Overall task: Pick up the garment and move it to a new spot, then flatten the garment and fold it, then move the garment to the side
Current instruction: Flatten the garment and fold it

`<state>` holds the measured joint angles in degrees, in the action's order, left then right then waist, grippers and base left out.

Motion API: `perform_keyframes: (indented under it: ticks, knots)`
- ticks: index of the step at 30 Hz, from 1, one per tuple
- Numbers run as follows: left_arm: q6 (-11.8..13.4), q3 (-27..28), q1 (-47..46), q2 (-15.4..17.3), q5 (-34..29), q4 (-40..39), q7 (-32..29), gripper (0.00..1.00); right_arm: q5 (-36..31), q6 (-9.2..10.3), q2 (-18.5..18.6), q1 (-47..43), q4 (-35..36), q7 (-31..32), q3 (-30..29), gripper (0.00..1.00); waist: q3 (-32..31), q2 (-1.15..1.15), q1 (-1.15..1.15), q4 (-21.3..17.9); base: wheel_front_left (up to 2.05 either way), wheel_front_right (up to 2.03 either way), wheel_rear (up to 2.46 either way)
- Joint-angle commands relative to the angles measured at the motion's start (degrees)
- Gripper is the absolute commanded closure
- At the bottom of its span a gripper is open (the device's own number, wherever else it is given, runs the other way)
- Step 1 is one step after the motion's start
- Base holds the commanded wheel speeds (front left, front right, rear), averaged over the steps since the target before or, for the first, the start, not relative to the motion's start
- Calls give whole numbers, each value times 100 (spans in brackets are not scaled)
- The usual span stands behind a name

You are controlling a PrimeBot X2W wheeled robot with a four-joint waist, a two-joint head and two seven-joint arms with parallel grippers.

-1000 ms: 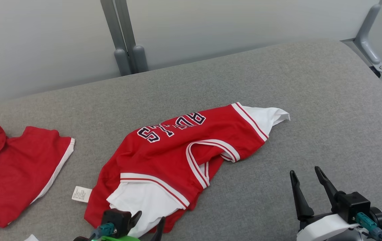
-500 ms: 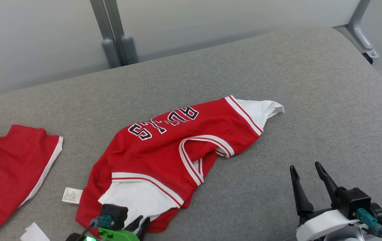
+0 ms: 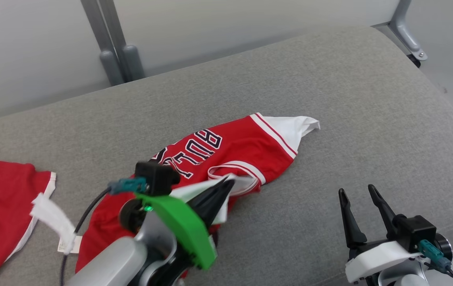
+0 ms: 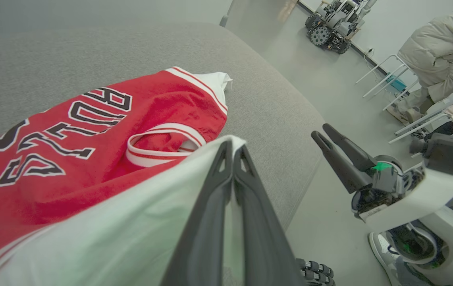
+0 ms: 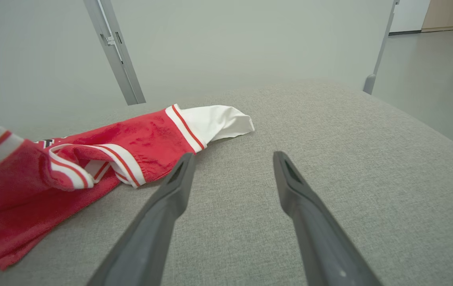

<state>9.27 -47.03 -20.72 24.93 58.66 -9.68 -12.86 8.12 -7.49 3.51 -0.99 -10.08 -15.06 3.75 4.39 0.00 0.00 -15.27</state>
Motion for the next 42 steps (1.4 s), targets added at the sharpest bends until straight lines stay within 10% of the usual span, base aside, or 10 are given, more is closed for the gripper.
perform_keyframes:
  ticks: [1, 8, 14, 16, 17, 30, 42]
  knots:
    - [-44, 35, -273, -284, 125, 124, -51, 100, 85, -1, -11, 99, -11, -18, 23, 0, 66, 0, 0, -212, 0, 0, 0]
    - [-145, -17, -1654, -1722, 439, 1620, -423, 100, 303, -1, -52, 360, -96, -18, 217, 0, 307, 0, 0, -1068, 0, 0, 0]
    - [7, -53, -2290, -2176, 639, 3029, 61, 100, 663, -1, -58, 306, -166, -18, 227, 0, 507, 0, 0, -1669, 0, 0, 0]
    - [54, -273, -2361, -2208, 935, 3170, 430, 51, 744, -1, -60, 254, -145, -18, 154, 0, 582, 0, 0, -1717, 0, 0, 0]
    - [60, -457, -2351, -2204, 1131, 3190, 573, 0, 776, -1, -62, 226, -134, -18, 122, 0, 610, 0, 0, -1733, 0, 0, 0]
    - [35, -1666, -2895, -2127, 1641, 2503, 1811, 0, 546, -2, -59, 210, -171, -18, -13, 0, 373, 0, 0, -1111, 0, 0, 0]
    - [254, -1297, -2450, -203, 1850, 3300, 1407, 0, 359, -2, -56, 166, -176, -18, 27, 0, 288, 0, 0, -626, 0, 0, 0]
